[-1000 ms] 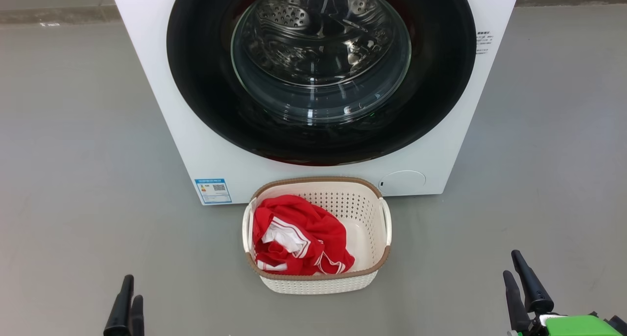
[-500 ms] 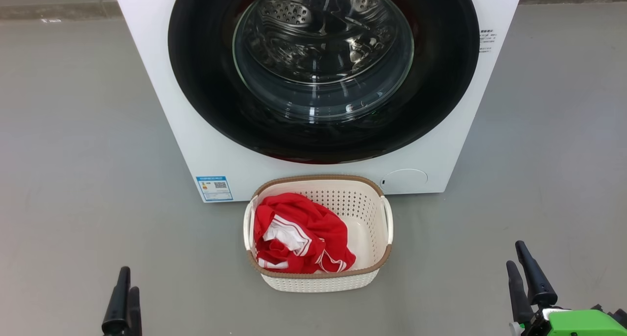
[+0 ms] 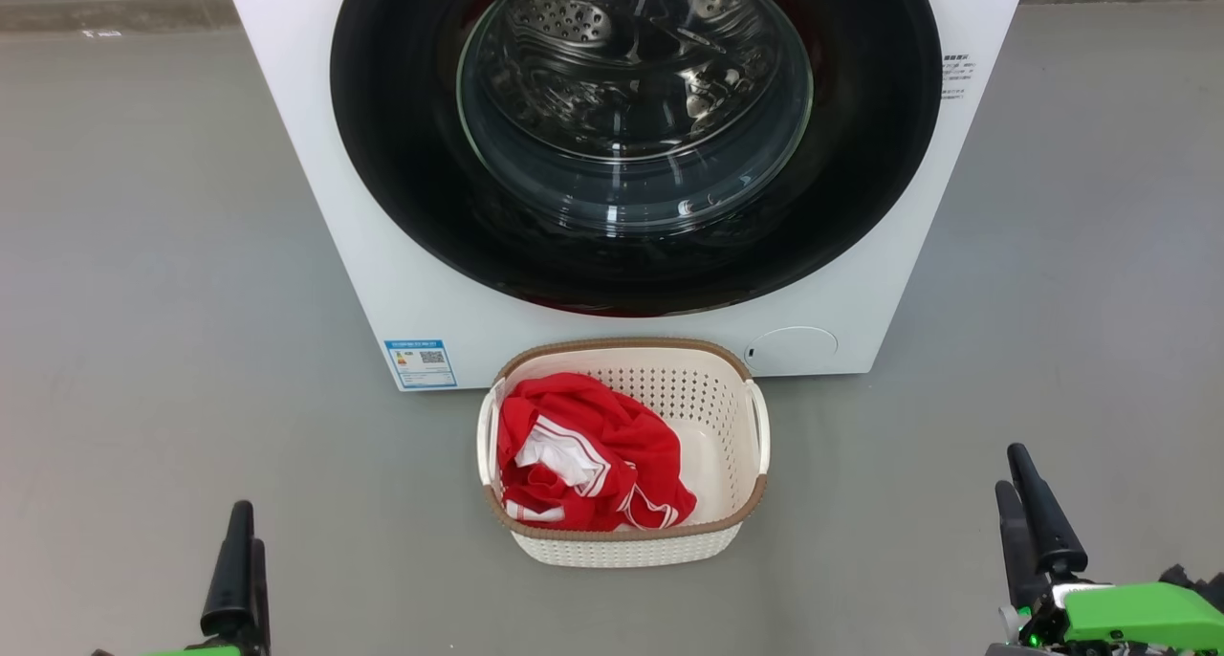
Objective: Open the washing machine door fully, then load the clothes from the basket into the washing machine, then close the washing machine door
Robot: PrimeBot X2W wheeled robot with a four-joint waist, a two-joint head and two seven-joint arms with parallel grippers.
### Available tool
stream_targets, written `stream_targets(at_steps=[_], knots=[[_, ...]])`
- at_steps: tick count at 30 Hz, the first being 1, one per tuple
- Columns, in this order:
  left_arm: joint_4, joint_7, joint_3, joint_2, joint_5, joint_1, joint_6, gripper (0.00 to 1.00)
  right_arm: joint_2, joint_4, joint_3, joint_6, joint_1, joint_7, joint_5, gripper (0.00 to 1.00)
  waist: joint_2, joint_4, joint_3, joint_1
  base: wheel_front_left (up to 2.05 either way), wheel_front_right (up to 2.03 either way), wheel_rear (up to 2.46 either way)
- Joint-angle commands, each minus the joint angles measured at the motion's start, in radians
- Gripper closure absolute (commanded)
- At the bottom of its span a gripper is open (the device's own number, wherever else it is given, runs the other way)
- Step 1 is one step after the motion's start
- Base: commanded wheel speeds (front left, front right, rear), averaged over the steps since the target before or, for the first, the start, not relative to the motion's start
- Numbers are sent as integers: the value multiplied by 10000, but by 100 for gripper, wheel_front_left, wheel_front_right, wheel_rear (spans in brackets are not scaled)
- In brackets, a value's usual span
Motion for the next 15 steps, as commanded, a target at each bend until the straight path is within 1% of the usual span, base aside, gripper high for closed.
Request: stream_targets(at_steps=[1, 9, 12, 15], knots=[[-349, -114, 55, 197, 191, -469, -12, 0, -193, -369, 192, -3, -529, -123, -153, 0, 0, 2, 1, -1, 0, 0, 0], [-534, -319, -62, 262, 827, -496, -14, 0, -569, -497, 698, -3, -634, -454, -630, 0, 0, 16, 9, -1, 0, 0, 0], [-614, -407, -131, 321, 1238, -515, -15, 0, -644, -547, 744, -4, -682, -546, -930, 0, 0, 23, 24, -1, 0, 0, 0], [-711, -524, -224, 389, 1871, -538, -17, 0, -770, -590, 861, -4, -720, -664, -1542, 0, 0, 34, 40, -1, 0, 0, 0]])
